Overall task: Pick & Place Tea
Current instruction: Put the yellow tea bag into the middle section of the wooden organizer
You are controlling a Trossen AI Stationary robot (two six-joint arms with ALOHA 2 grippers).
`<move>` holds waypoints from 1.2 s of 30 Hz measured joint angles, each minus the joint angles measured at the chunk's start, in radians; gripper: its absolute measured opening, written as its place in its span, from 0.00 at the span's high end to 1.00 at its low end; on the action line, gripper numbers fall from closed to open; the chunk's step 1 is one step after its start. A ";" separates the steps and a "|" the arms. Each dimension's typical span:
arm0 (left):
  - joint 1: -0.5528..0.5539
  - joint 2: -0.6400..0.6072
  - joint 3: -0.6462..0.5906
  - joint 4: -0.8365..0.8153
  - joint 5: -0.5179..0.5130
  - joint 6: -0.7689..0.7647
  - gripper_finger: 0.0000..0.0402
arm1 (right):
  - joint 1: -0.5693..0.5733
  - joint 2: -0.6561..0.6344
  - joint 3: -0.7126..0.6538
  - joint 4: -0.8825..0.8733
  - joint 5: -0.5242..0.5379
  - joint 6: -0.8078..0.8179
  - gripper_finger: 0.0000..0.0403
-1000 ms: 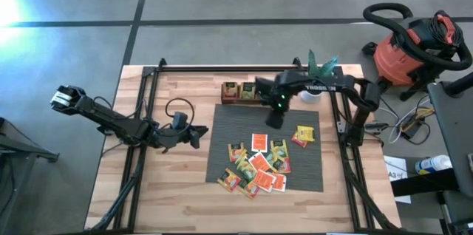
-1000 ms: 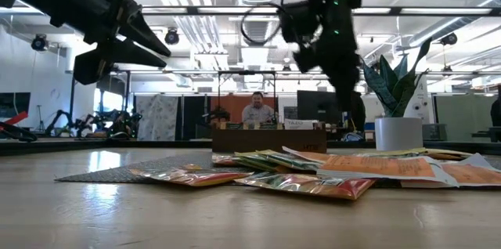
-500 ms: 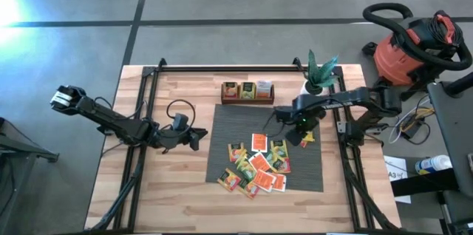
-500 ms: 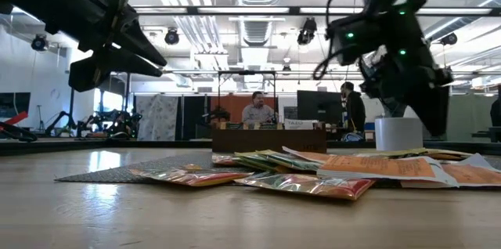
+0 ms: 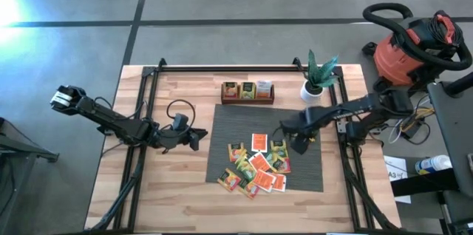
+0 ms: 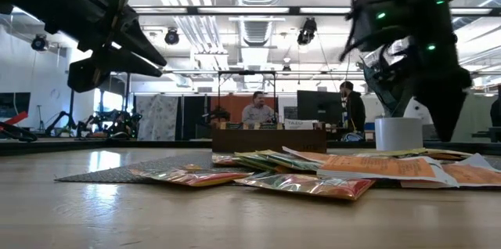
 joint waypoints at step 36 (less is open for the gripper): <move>0.000 0.000 0.000 0.000 -0.021 -0.052 0.79 | 0.285 -0.082 -0.243 0.151 0.312 0.235 0.58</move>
